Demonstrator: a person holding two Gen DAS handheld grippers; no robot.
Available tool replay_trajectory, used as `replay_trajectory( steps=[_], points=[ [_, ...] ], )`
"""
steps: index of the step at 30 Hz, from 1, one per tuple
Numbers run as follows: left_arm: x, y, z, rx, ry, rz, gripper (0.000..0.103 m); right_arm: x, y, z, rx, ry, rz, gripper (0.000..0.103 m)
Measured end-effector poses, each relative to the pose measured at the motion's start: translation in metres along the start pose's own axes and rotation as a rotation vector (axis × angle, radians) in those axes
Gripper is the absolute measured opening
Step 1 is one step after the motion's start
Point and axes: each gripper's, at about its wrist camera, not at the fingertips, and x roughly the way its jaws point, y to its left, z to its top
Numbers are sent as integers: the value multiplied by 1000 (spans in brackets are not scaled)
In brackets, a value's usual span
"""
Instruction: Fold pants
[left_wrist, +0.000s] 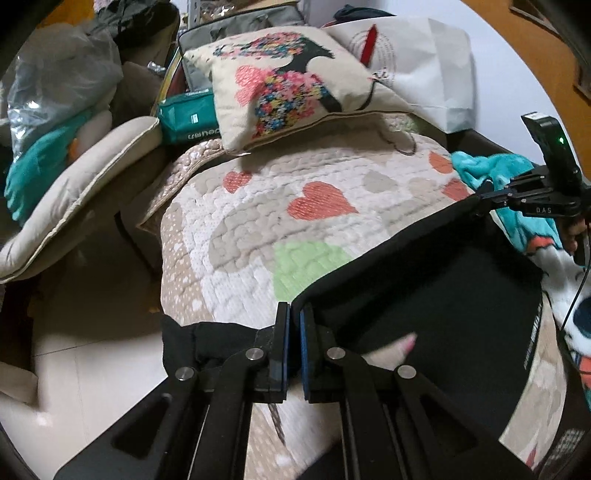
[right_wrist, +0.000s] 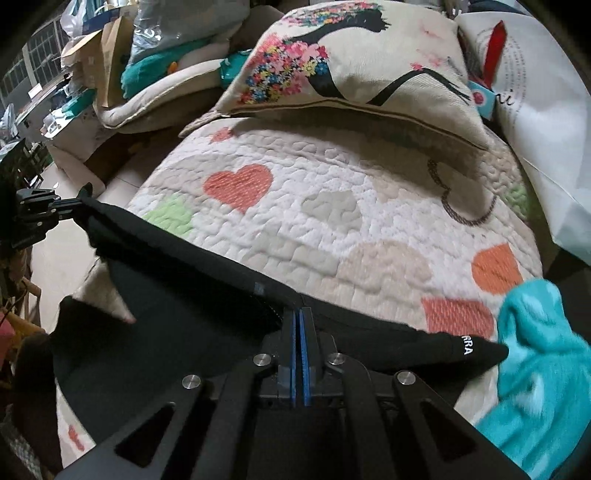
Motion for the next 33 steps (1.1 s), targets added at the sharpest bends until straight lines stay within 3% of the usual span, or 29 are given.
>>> replay_trajectory(
  steps=[7, 17, 33],
  points=[
    [-42, -27, -41, -29, -42, -33, 5, -26, 26, -47, -30, 28, -15, 3],
    [-74, -57, -113, -76, -22, -61, 5, -34, 68, -104, -121, 97, -30, 3],
    [-92, -85, -161, -48, 25, -44, 5, -37, 109, -158, -248, 196, -65, 3]
  ],
)
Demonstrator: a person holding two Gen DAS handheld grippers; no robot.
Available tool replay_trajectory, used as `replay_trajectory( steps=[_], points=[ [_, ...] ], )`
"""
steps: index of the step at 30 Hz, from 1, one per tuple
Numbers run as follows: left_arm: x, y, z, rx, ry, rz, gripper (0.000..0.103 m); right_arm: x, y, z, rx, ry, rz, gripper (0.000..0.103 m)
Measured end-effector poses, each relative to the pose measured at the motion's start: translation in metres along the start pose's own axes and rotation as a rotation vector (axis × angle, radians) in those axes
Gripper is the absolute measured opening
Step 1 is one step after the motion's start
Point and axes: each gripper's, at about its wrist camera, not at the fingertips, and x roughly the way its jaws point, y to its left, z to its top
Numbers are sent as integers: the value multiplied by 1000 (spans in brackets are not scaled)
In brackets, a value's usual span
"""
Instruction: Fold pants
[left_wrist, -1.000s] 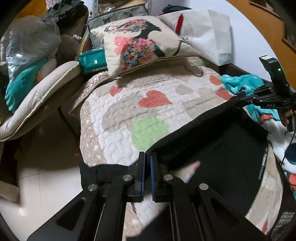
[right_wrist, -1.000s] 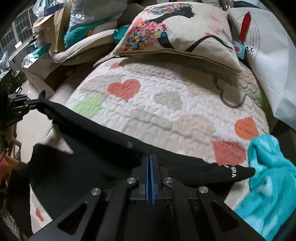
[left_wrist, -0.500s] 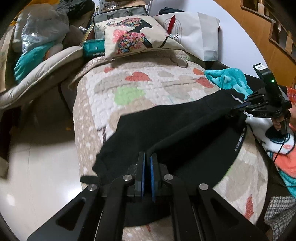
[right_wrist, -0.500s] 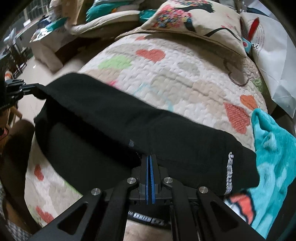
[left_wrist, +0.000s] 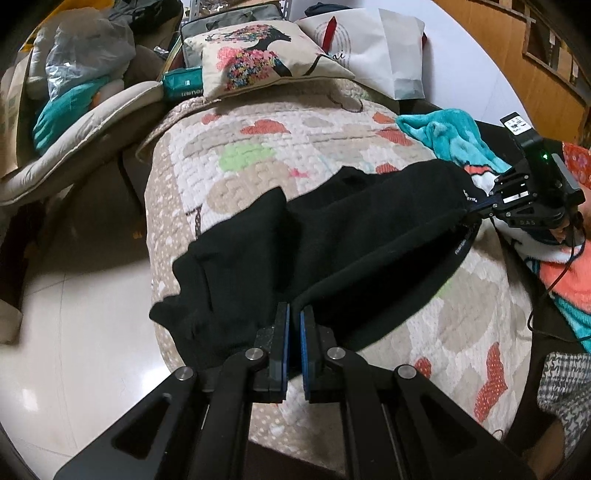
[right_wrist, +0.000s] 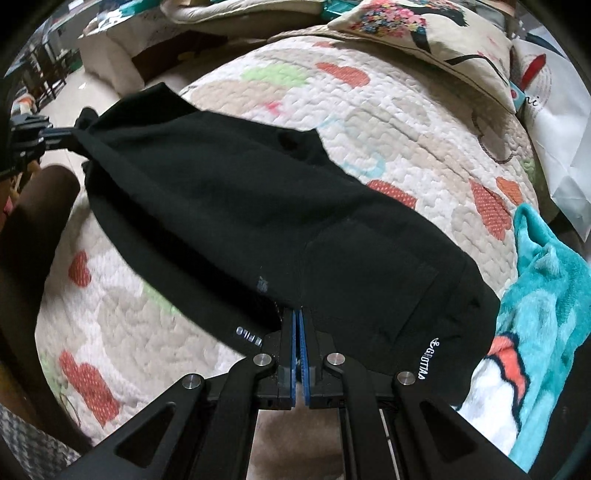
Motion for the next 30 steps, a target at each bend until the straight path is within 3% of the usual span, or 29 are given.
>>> replay_trajectory(
  steps=[5, 10, 14, 19, 22, 24, 27, 30],
  points=[
    [3, -6, -10, 10, 27, 15, 5, 1, 8, -4, -31, 28, -24, 3],
    [9, -10, -17, 16, 90, 53, 9, 15, 23, -8, -90, 126, -48, 4],
    [-8, 0, -23, -3, 95, 88, 10, 10, 30, -11, -125, 151, -77, 7],
    [-44, 54, -29, -224, 10, 113, 29, -31, 24, 0, -80, 58, -71, 10],
    [-54, 83, -34, -364, -27, 123, 29, -50, 28, 25, -58, -30, -39, 12],
    [-53, 94, -36, -442, -42, 110, 29, -55, 42, 51, -44, -96, 36, 16],
    [-47, 102, -40, -529, -44, 115, 29, -47, 69, 93, -54, -165, 140, 31],
    [-48, 119, -48, -619, -60, 115, 29, -31, 108, 138, -99, -204, 207, 33]
  ],
)
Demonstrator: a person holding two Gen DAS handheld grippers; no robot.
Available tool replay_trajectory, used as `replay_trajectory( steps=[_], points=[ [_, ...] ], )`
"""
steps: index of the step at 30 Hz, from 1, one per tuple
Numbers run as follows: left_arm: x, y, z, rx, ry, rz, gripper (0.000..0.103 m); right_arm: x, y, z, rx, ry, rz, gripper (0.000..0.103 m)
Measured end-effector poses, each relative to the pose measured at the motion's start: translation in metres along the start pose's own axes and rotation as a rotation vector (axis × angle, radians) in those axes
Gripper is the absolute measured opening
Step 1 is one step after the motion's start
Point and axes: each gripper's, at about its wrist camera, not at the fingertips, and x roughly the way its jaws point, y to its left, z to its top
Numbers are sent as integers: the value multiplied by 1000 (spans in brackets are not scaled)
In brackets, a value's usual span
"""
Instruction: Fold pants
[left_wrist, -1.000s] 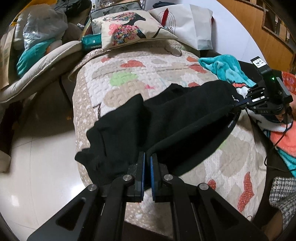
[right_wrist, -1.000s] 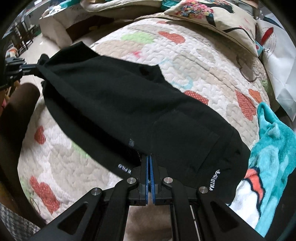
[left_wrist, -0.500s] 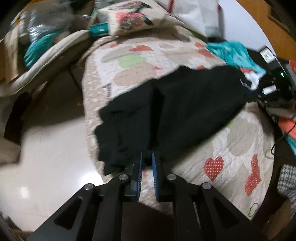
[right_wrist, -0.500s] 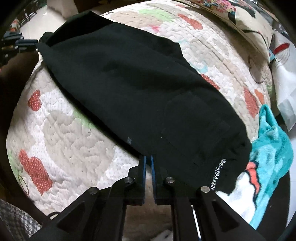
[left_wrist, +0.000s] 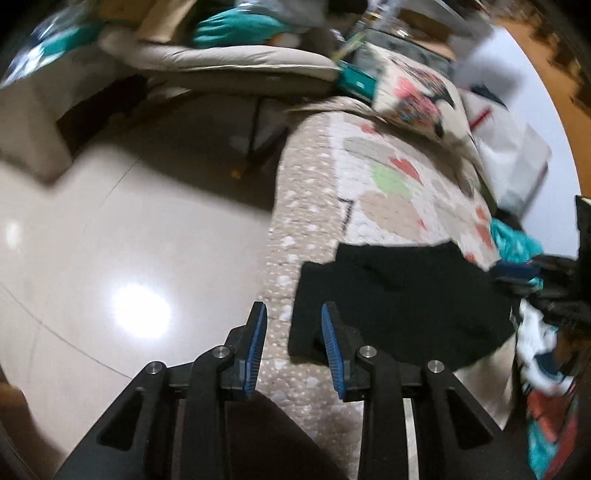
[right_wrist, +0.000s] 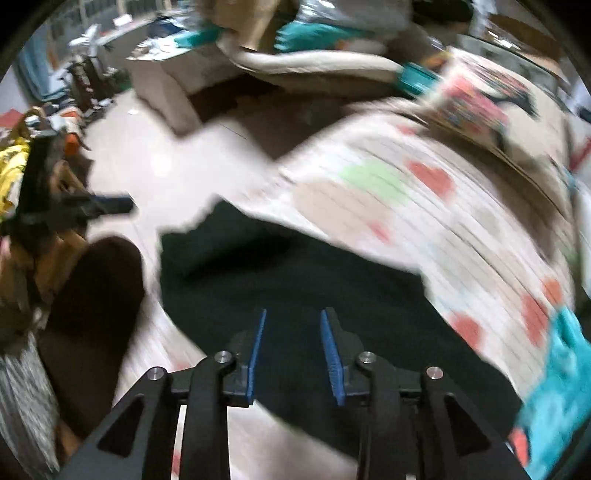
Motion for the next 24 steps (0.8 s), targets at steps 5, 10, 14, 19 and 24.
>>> replay_trajectory(
  steps=[5, 10, 14, 19, 24],
  points=[
    [-16, 36, 3, -108, -64, -25, 31, 68, 58, 49, -22, 28, 73, 32],
    [-27, 58, 4, -153, -114, -37, 33, 147, 85, 62, 40, 165, -98, 36],
    [-33, 72, 2, -186, -150, -64, 33, 156, 93, 62, 69, 136, -117, 5],
    [-34, 76, 1, -203, -175, -82, 33, 143, 109, 71, 65, 77, -33, 5],
    [-38, 78, 2, -212, -184, -83, 33, 153, 133, 85, 117, 72, 148, 1]
  ],
)
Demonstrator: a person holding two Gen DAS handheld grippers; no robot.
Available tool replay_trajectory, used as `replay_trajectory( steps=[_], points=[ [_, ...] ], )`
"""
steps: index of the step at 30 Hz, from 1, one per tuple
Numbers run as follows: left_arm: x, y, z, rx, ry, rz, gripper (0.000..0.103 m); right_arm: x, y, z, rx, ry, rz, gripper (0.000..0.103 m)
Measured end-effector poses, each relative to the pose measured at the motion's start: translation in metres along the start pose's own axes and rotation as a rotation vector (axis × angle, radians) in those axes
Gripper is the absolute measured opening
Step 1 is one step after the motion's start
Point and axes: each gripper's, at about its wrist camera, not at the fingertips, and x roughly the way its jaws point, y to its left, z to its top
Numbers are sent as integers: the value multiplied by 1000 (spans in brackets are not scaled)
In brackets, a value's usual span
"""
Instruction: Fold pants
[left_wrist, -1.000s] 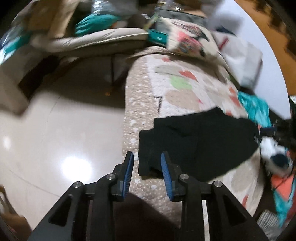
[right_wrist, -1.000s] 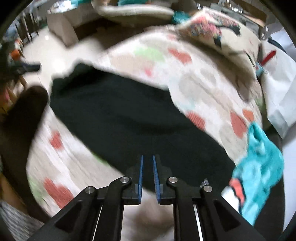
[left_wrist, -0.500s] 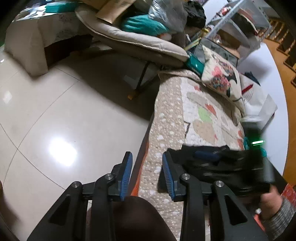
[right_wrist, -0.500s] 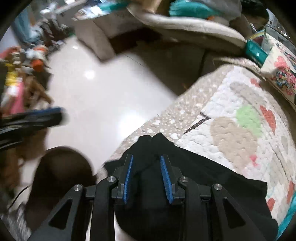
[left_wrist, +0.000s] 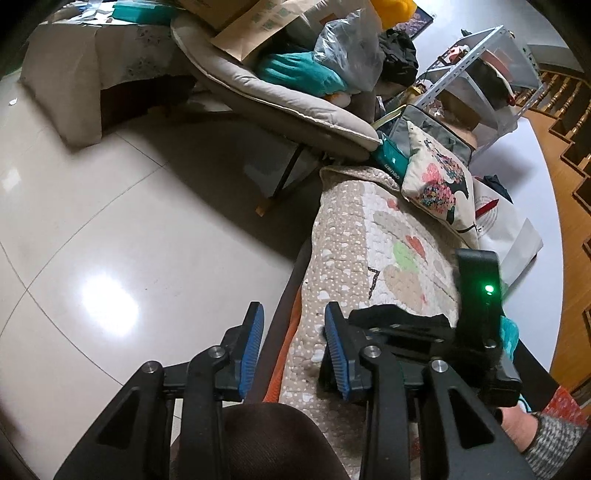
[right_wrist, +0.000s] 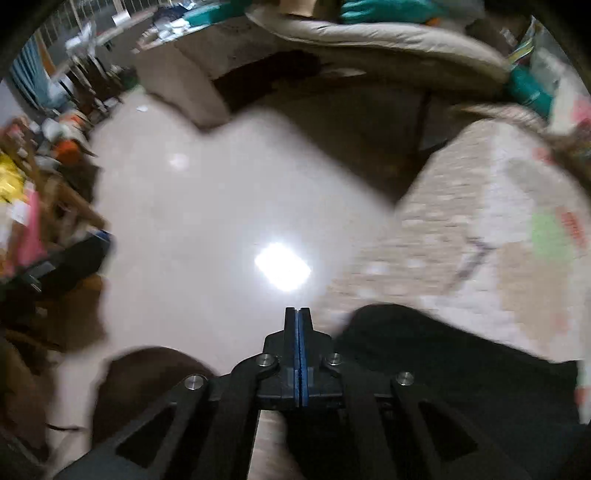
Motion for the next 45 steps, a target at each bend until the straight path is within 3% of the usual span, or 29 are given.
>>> replay_trajectory(
  steps=[3, 6, 8, 10, 12, 16, 20, 23, 27, 30, 32, 33, 34, 38, 43, 45],
  points=[
    [-4, -1, 2, -4, -6, 8, 33, 8, 0, 5, 45, 8, 118, 2],
    [-5, -8, 3, 18, -4, 10, 34, -9, -11, 7, 84, -50, 147, 3],
    [-3, -14, 3, 31, 4, 12, 35, -33, -35, 8, 125, -98, 146, 10],
    [0, -21, 2, 40, 17, -1, 36, -58, -61, 4, 157, -147, 110, 45],
    [6, -29, 1, 55, 38, -13, 39, -85, -108, -3, 200, -203, 18, 59],
    [30, -56, -2, 115, 112, -39, 40, -120, -205, -34, 309, -206, -149, 60],
    [67, -80, -6, 150, 195, -30, 42, -129, -280, -62, 390, -154, -216, 60],
    [100, -91, -10, 139, 266, -16, 42, -130, -311, -70, 428, -141, -192, 60],
    [126, -98, -16, 111, 314, 21, 42, -111, -319, -69, 393, -86, -137, 68],
    [130, -96, -21, 108, 326, 46, 42, -88, -310, -67, 306, -2, -135, 66],
    [130, -93, -22, 100, 325, 50, 42, -88, -301, -68, 256, -13, -178, 44],
    [128, -92, -21, 96, 318, 51, 42, -90, -303, -69, 267, -25, -171, 22],
    [127, -92, -21, 92, 311, 54, 42, -94, -307, -68, 292, -44, -154, 16],
    [125, -91, -22, 81, 292, 71, 43, -101, -312, -64, 310, -77, -224, 10],
    [111, -83, -21, 54, 254, 96, 43, -98, -320, -52, 361, -76, -459, 11],
    [101, -72, -17, 7, 227, 93, 43, -108, -321, -50, 405, -100, -457, 12]
  ],
)
